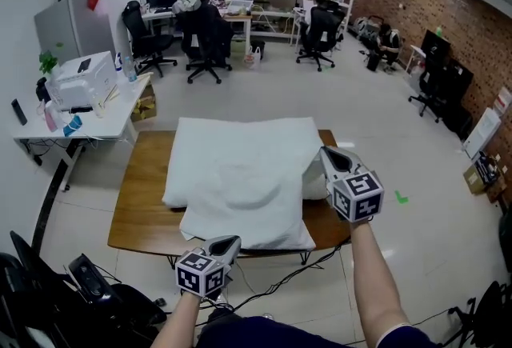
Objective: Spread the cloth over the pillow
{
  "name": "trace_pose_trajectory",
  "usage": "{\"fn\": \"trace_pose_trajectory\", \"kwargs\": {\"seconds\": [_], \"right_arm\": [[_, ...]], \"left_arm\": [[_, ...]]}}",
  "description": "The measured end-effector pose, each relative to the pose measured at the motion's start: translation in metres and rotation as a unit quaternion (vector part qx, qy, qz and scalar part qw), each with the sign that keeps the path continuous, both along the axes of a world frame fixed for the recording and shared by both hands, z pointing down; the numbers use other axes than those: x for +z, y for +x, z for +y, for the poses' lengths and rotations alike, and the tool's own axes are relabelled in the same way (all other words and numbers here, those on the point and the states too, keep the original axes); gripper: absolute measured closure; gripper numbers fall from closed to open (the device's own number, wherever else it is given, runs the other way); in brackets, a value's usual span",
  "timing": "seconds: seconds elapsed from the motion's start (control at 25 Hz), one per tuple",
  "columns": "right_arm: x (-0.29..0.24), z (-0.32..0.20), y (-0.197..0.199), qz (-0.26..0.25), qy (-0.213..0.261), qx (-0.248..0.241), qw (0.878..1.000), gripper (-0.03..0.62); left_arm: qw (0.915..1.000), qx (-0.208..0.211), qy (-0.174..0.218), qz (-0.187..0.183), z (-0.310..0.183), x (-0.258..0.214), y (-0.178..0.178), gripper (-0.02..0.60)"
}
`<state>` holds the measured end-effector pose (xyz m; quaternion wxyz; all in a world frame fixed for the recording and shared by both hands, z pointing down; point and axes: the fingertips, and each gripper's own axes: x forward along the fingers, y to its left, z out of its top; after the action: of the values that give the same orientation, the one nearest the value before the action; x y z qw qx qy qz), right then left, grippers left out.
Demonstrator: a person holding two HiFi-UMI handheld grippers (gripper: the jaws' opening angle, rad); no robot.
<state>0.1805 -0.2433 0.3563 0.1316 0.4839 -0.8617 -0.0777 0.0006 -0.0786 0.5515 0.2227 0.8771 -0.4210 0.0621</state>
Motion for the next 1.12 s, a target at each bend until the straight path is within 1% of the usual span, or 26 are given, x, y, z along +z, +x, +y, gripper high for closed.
{"fn": "trace_pose_trajectory", "kwargs": {"seconds": [0.12, 0.28, 0.52, 0.76, 0.92, 1.12], "right_arm": [[-0.032, -0.013, -0.011, 0.001, 0.024, -0.009, 1.0, 0.589], [-0.064, -0.031, -0.023, -0.007, 0.039, -0.015, 0.999, 0.589], [-0.118, -0.05, -0.044, -0.012, 0.064, -0.025, 0.998, 0.589], [-0.172, -0.064, -0.055, -0.003, 0.097, -0.029, 0.995, 0.589], [-0.21, -0.069, -0.058, -0.017, 0.103, -0.028, 0.994, 0.589], [-0.247, -0.069, -0.067, -0.015, 0.121, -0.041, 0.992, 0.591]], "left_arm": [[1.0, 0.001, 0.006, 0.002, -0.004, -0.004, -0.001, 0.575], [0.9999, 0.005, 0.014, 0.001, -0.009, -0.01, 0.0, 0.575], [0.9991, 0.012, 0.041, -0.001, -0.024, -0.038, 0.0, 0.575], [0.9977, 0.033, 0.059, 0.002, -0.029, -0.054, 0.017, 0.575], [0.9964, 0.051, 0.067, -0.001, -0.03, -0.056, 0.026, 0.575], [0.9952, 0.061, 0.077, 0.001, -0.031, -0.064, 0.031, 0.575]]}}
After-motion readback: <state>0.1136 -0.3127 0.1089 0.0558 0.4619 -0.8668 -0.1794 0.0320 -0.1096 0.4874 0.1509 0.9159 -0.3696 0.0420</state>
